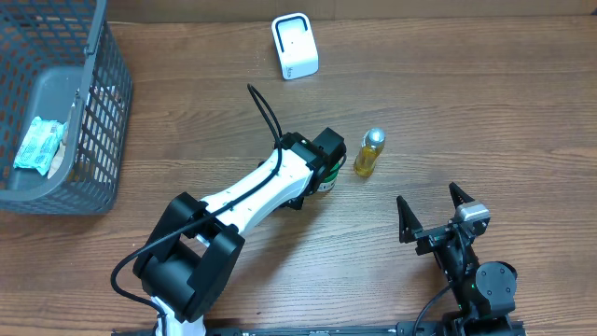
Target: Scan the item barcode
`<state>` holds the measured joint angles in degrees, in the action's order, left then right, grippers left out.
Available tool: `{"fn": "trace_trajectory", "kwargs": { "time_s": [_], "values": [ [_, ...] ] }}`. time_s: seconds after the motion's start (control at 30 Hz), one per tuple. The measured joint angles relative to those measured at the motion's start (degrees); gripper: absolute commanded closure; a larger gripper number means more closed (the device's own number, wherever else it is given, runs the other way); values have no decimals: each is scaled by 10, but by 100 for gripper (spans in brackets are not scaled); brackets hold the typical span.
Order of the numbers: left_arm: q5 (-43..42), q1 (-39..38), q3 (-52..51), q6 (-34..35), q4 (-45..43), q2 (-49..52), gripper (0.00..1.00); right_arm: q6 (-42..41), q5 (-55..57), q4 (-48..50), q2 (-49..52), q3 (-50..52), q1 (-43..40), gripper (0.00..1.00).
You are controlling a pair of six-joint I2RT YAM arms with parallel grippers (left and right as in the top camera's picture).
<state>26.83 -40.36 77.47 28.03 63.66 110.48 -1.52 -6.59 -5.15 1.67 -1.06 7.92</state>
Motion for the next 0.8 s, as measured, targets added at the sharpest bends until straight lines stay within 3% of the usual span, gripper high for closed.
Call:
{"fn": "trace_trajectory", "kwargs": {
  "time_s": [0.8],
  "values": [
    [0,-2,0,20,-4,0,96,0,0,0,0,0,0,0]
  ]
}}
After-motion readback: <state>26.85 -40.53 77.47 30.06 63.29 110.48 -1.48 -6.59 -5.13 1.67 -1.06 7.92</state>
